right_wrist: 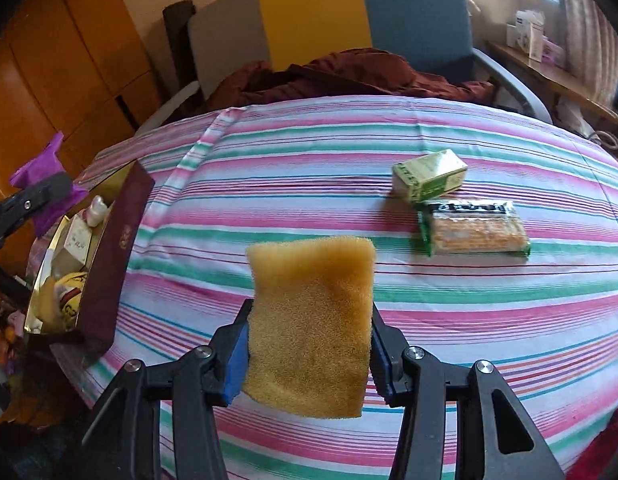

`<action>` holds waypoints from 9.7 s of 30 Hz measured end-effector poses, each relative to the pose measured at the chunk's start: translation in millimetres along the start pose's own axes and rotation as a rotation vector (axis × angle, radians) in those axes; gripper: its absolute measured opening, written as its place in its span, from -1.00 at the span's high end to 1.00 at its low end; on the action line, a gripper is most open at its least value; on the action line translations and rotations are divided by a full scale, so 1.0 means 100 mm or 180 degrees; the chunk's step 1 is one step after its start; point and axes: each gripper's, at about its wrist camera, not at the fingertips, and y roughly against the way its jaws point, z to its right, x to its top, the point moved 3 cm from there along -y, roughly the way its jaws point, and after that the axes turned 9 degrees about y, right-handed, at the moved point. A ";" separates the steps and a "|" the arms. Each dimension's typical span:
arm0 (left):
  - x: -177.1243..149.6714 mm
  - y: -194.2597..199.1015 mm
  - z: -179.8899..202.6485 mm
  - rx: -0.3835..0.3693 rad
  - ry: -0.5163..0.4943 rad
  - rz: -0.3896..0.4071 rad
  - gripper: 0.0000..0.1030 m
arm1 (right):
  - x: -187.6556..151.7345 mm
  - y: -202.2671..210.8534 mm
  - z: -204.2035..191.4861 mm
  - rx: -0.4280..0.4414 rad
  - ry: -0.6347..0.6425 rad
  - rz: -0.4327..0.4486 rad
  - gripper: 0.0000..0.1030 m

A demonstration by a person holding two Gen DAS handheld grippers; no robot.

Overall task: Organize objects
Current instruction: 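Carry purple packet and sponge into the gold tray and open both tools, then move both tools back toward the green box and cracker bar, then grasp the small green box with left tool while right tool grasps cracker bar, then carry green box and cracker bar into the gold tray and open both tools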

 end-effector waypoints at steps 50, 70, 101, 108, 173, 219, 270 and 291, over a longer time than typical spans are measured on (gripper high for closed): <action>-0.61 0.89 -2.33 0.0107 0.1391 0.0292 0.33 | 0.83 -0.35 -2.59 0.0788 0.0918 0.0256 -0.01; -0.05 0.10 -2.19 0.0201 0.1254 0.0026 0.20 | 0.72 -0.78 -2.69 0.0884 0.0873 -0.0044 -0.41; -0.56 0.67 -2.18 0.0633 0.1217 0.0145 0.18 | 0.60 -0.46 -2.68 0.0971 0.0687 0.0070 -0.64; -0.56 0.79 -2.08 0.0706 0.1058 0.0246 0.18 | 0.58 -0.37 -2.69 0.0924 0.0702 0.0134 -0.67; -0.14 0.08 -0.09 -0.0016 -0.0429 -0.0127 0.18 | 0.19 0.19 0.60 -0.0780 -0.0684 -0.0050 -0.72; 0.21 -2.27 2.32 -0.0732 -0.1566 -0.0929 0.13 | -0.17 -0.06 1.23 -0.0661 -0.1332 -0.0393 -0.73; -0.08 -0.63 0.57 -0.0300 -0.0281 -0.0400 0.43 | -0.04 -0.48 0.19 -0.0629 -0.0356 -0.0544 0.00; -0.23 0.14 -0.25 -0.0094 0.0040 -0.0056 0.43 | -0.12 -0.48 -0.82 -0.0214 -0.0076 -0.0457 0.00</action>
